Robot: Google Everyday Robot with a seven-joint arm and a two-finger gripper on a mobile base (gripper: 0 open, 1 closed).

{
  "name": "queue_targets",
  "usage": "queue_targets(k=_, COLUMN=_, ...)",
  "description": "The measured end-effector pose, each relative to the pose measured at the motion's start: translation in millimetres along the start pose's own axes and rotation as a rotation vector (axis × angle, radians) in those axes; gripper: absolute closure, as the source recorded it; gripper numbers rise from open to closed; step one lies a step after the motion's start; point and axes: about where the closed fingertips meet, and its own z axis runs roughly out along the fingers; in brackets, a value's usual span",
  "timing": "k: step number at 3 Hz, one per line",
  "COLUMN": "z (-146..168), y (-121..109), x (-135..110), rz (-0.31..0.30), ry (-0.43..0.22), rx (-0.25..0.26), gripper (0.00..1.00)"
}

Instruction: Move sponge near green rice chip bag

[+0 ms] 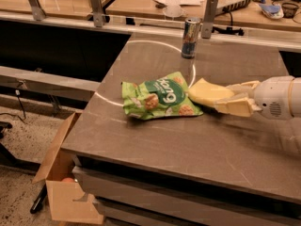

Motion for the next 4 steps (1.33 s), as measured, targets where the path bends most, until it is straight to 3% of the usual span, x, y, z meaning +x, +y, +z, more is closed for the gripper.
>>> queue_targets(k=1, z=10.9, y=23.6, x=2.3, rz=-0.008, ry=0.012, rx=-0.049, gripper=0.43)
queue_targets(k=3, z=23.1, y=25.1, x=3.3, rz=-0.012, ry=0.011, rx=-0.032, gripper=0.00)
queue_targets(k=4, z=20.5, y=14.8, x=4.5, rz=-0.012, ry=0.010, rx=0.011, gripper=0.00)
